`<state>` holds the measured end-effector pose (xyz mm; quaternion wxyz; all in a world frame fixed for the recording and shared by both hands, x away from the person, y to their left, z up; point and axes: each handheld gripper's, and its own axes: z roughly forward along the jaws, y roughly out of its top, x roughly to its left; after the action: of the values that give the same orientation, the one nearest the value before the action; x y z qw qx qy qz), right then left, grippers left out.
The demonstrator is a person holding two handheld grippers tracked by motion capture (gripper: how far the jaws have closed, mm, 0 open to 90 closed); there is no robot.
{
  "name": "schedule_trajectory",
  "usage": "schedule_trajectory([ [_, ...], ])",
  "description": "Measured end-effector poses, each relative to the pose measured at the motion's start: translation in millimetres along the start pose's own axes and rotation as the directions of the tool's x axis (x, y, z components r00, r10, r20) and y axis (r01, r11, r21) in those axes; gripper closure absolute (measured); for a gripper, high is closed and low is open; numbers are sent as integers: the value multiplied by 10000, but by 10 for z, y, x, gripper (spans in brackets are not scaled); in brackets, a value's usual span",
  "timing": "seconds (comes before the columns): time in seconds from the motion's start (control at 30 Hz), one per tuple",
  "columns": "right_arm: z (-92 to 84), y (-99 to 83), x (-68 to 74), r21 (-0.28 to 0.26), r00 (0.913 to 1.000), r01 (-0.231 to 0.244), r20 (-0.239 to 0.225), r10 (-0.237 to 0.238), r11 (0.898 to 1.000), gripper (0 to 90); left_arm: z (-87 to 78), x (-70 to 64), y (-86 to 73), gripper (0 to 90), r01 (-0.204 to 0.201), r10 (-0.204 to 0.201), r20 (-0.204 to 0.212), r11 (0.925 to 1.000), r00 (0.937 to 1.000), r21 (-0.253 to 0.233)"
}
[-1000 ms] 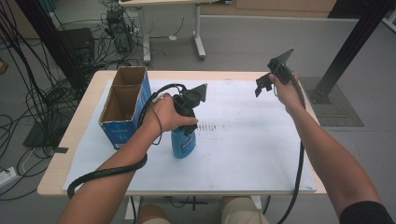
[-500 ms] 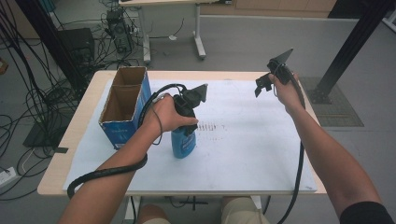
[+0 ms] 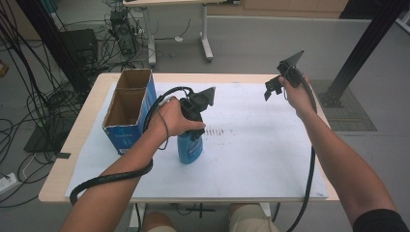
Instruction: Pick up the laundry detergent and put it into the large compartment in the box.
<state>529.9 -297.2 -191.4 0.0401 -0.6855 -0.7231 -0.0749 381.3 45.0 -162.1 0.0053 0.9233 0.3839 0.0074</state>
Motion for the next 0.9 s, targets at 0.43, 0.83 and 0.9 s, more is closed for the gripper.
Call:
schedule_trajectory([
  [0.43,4,7,19,82,10000,47,1,-47,10000,52,-4,-12,41,372,-34,35,-35,9999,10000,169],
  [0.83,-22,-22,12,-9,10000,93,10,-93,10000,52,-224,8,50,373,230,-231,185,9997,9996,28],
  [0.9,-24,-28,19,-31,9999,111,3,-111,9999,52,-317,3,59,374,283,-283,179,9996,9994,0],
])
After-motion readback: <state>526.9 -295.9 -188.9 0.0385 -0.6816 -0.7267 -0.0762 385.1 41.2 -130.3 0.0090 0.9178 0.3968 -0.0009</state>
